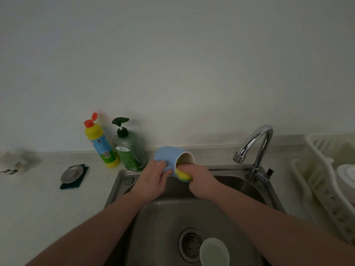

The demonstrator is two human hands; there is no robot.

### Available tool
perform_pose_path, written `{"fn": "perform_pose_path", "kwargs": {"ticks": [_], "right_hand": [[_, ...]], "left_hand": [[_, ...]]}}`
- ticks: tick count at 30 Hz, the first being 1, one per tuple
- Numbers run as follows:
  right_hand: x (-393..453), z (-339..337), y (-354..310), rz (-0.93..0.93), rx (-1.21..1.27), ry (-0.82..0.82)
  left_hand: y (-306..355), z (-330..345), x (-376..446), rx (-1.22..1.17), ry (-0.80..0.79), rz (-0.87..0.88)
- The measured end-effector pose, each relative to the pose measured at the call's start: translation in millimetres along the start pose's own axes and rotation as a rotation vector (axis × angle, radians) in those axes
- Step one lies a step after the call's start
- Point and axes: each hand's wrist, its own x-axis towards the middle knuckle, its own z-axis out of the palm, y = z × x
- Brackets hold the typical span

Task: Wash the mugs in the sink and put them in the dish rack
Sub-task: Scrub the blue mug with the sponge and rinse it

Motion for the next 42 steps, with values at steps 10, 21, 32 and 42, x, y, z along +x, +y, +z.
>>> {"fn": "perform_pose_path", "kwargs": {"ticks": [10,21,32,42], "right_hand": [[8,18,-14,0.176,1.136,0.175],[-2,-2,-1,-0.12,-0.084,0.059],[11,8,-13,0.017,0.544,0.183],[4,-3,9,-0.235,-0.131,0.111]], "left_hand": [[-3,4,4,0.048,-0.008,0.051],[-5,-6,9,0.023,-0.022,0.007],[-8,-7,21,0.032,-0.005,0.026],[-13,-14,24,0.062,-0.046,0.049]]}}
